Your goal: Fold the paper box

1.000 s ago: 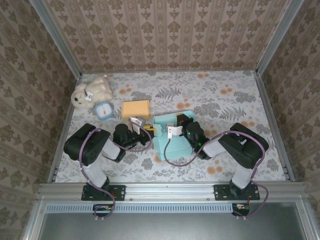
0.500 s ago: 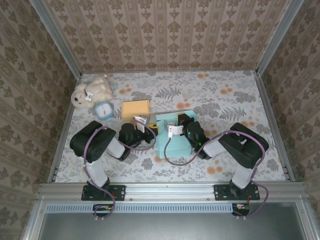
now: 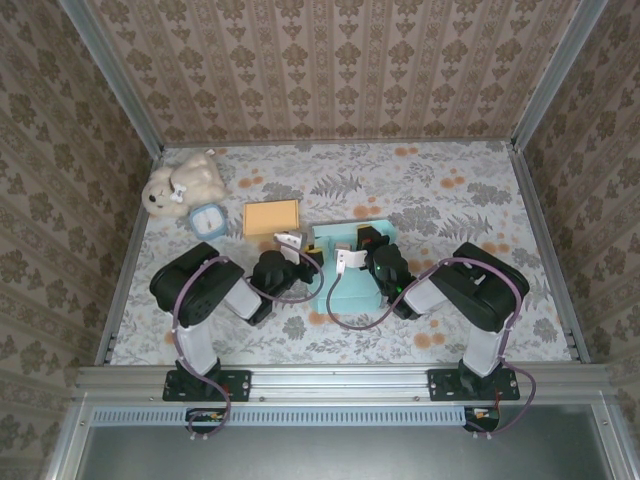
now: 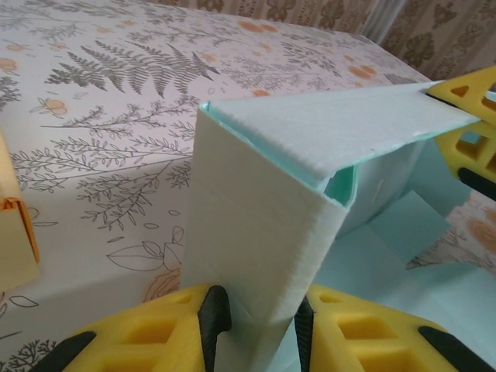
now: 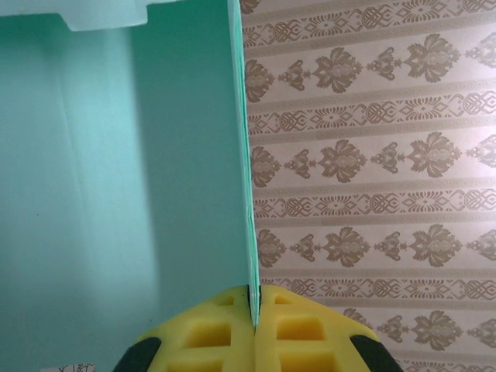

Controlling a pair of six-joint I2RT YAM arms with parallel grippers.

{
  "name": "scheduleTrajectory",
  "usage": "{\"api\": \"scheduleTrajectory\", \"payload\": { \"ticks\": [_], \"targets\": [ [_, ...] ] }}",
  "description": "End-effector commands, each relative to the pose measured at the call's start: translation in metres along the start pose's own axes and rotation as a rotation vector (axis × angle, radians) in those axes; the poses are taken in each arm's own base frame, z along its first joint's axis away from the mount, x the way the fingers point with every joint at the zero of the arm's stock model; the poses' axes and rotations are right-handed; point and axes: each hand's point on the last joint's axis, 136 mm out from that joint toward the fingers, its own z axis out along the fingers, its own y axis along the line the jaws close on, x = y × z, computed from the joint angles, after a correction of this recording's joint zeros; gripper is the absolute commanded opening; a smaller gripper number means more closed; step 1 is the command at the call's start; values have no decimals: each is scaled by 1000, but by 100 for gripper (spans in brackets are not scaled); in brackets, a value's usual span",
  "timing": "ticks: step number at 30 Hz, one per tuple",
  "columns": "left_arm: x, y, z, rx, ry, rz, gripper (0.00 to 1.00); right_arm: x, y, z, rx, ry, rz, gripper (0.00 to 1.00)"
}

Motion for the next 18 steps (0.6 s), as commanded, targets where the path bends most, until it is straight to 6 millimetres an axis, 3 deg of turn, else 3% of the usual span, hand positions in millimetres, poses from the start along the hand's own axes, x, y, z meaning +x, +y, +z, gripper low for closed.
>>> {"api": "scheduleTrajectory", "payload": {
  "ticks": [1, 8, 18],
  "targets": [
    [-18, 3, 9, -58, -74, -14, 34, -6, 51, -11, -150, -40, -17, 0],
    [-27, -5, 19, -84, -110, -1, 33, -10, 58, -10, -152, -52, -31, 0],
    [-34, -1, 33, -179, -140, 13, 29, -10, 59, -10, -151, -53, -26, 0]
  ]
}}
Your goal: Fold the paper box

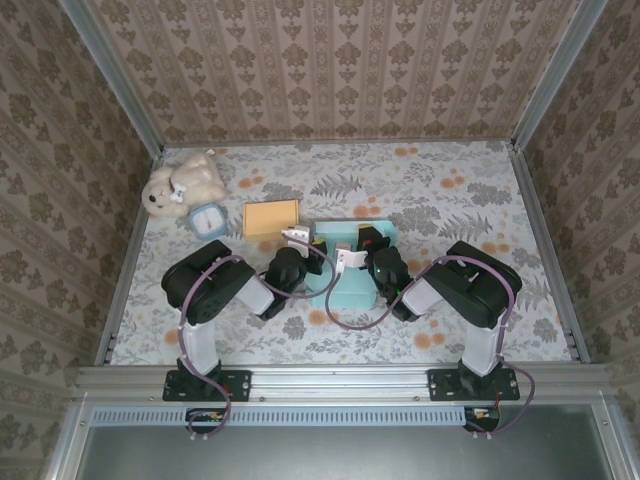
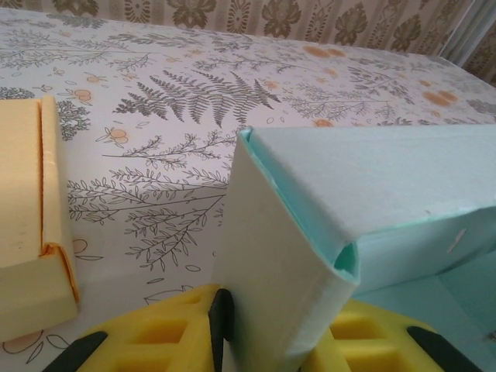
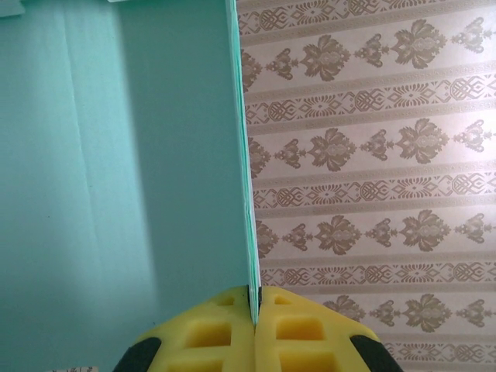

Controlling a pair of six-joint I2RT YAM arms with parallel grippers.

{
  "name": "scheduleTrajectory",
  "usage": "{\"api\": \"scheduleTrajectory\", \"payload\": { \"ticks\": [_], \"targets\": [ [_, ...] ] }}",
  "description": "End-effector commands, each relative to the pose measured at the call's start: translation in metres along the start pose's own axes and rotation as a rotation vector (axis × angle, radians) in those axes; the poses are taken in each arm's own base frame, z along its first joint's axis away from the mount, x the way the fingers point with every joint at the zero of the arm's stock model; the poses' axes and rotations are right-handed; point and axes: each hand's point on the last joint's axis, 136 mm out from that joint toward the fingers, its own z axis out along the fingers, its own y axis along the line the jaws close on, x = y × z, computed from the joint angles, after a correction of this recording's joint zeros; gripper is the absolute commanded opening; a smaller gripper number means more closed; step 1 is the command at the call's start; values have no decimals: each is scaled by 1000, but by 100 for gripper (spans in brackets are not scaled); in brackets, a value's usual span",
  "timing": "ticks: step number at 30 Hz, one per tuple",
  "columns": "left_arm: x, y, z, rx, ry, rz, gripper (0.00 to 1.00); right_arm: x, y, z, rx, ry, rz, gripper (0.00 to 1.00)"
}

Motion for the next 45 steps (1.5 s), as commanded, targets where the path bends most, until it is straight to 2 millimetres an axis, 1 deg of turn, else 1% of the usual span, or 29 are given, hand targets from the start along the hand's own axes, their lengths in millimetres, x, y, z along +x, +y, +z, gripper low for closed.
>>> {"api": "scheduleTrajectory", "payload": {
  "ticks": [1, 5, 7, 12, 13, 17, 20, 26, 32, 34, 37, 39, 43, 45],
  "targets": [
    [-25, -15, 10, 11, -87, -14, 28, -13, 60, -13, -192, -80, -41, 0],
    [-27, -12, 15, -47, -95, -8, 25, -13, 60, -13, -191, -79, -40, 0],
    [-25, -6, 18, -107, -89, 1, 21, -13, 60, -13, -193, -78, -37, 0],
    [-23, 9, 20, -235, -76, 25, 17, -10, 62, -11, -197, -63, -39, 0],
    [-22, 16, 18, -278, -68, 33, 15, -9, 63, -10, -198, -57, -39, 0],
    [-21, 53, 3, -527, -10, 68, 10, -3, 59, -8, -185, -36, -25, 0],
    [-26, 66, -5, -621, 2, 147, 10, 0, 56, -7, -180, -25, -11, 0],
    [-28, 95, -20, -758, 64, 206, 10, 1, 54, -7, -172, -17, -1, 0],
    [-21, 123, -31, -800, 105, 122, 11, 3, 51, -7, -165, -9, 8, 0],
    [-20, 129, -34, -830, 123, 110, 12, 3, 50, -7, -165, -10, 10, 0],
    [-17, 127, -31, -824, 137, 90, 14, 2, 51, -7, -168, -13, 15, 0],
    [-16, 121, -25, -773, 140, 73, 17, 1, 51, -7, -169, -19, 20, 0],
    [-16, 88, -5, -555, 112, 49, 29, -1, 50, -7, -174, -25, 32, 0],
    [-18, 71, 1, -463, 103, 42, 31, -2, 51, -8, -178, -27, 33, 0]
  ]
}}
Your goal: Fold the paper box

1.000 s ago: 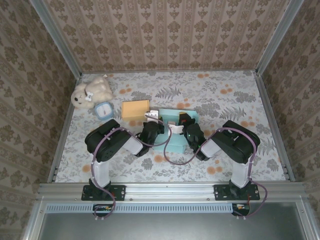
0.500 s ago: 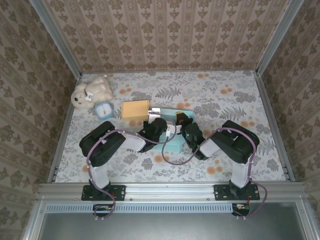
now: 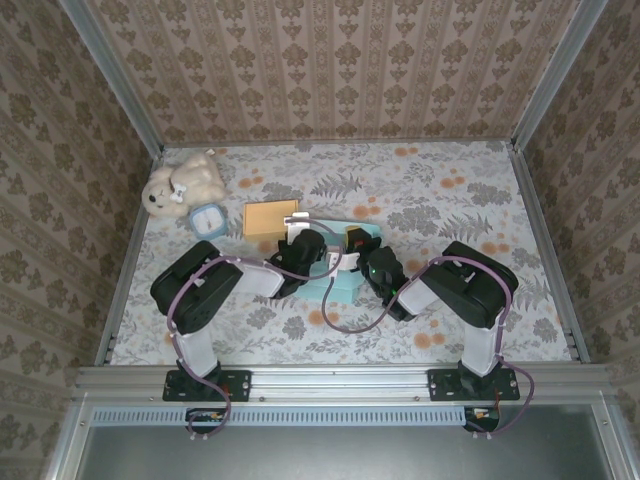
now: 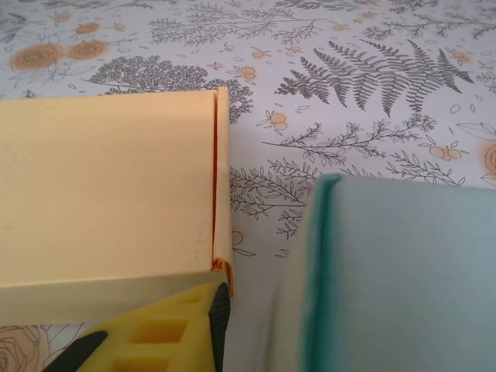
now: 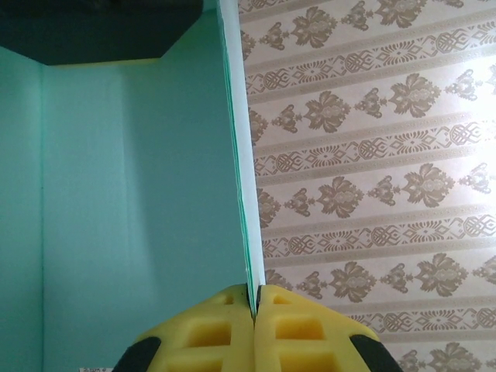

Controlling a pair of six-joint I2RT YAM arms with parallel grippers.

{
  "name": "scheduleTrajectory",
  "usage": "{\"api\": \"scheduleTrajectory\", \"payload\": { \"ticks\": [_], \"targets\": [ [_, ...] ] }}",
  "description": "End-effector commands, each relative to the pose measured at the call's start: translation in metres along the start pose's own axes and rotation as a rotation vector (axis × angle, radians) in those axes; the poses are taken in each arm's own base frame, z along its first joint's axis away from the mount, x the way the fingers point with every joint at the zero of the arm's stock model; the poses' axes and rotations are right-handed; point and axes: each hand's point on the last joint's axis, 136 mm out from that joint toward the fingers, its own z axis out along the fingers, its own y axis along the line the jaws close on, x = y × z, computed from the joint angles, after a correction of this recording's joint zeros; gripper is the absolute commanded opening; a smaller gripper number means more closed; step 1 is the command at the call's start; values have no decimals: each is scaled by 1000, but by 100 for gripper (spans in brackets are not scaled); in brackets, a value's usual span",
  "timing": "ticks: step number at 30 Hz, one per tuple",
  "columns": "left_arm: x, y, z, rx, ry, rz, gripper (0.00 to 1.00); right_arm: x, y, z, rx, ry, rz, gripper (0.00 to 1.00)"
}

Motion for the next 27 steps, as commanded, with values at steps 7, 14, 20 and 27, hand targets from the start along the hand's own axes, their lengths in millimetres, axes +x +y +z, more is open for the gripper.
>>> {"api": "scheduleTrajectory", "payload": {
  "ticks": [7, 14, 20, 27],
  "targets": [
    [-9, -9, -4, 61, -44, 38, 44, 26, 48, -12, -161, 87, -13, 0],
    [12, -4, 11, 13, 1, 27, 45, 24, 47, -13, -159, 81, -8, 0],
    [21, 13, 16, -63, 17, 12, 26, 24, 46, -13, -158, 85, -8, 0],
    [17, 40, 9, -137, 16, -21, 9, 25, 48, -12, -162, 87, -13, 0]
  ]
}}
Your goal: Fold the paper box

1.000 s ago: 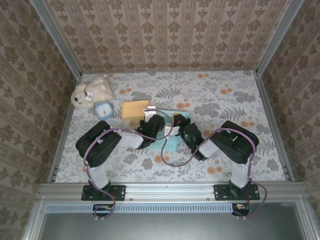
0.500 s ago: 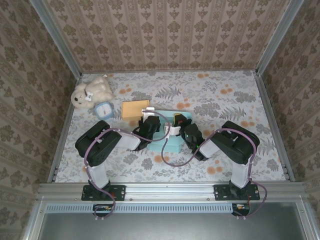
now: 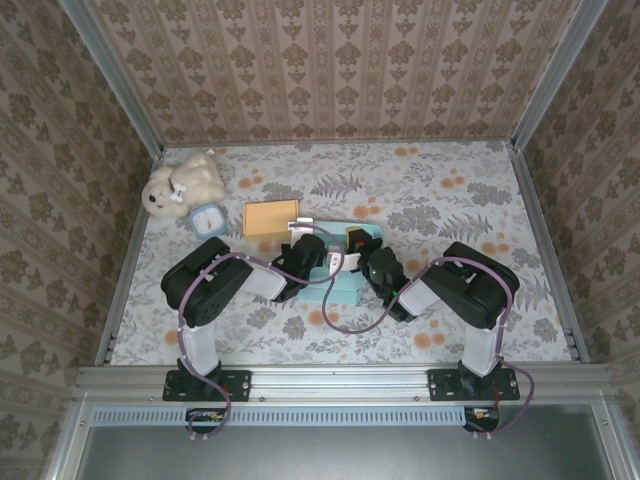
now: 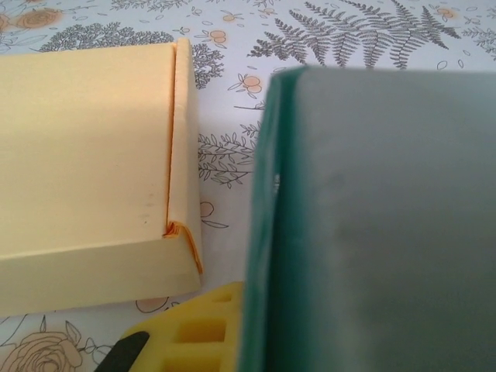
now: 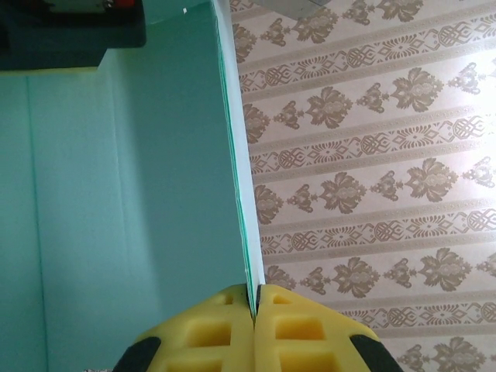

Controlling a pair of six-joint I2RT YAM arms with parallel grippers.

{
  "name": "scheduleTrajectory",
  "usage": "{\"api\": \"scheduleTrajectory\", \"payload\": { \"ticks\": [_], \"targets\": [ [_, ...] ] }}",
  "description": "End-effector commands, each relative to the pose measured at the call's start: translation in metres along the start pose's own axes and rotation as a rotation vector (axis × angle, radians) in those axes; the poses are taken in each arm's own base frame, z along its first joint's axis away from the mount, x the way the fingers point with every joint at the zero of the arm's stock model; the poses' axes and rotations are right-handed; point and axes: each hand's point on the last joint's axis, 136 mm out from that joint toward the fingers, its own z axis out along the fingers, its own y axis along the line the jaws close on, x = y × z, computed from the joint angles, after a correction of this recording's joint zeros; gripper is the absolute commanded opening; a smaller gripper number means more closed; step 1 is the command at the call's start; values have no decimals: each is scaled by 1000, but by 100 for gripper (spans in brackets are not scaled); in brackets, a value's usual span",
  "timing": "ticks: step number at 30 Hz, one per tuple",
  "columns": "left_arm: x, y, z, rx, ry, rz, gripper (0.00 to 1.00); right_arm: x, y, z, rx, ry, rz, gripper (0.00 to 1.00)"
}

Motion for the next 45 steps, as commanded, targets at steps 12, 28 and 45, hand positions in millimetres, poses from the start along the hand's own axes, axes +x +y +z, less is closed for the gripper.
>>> {"api": "scheduleTrajectory", "payload": {
  "ticks": [12, 28, 45],
  "targets": [
    [-28, 2, -27, 113, -84, -54, 45, 25, 48, -9, -163, 85, -24, 0],
    [-52, -3, -26, 42, -155, 8, 24, 22, 51, -9, -178, 78, -26, 0],
    [-48, -23, -36, 98, -198, 60, 0, 10, 48, -10, -227, 41, 71, 7]
  ]
}}
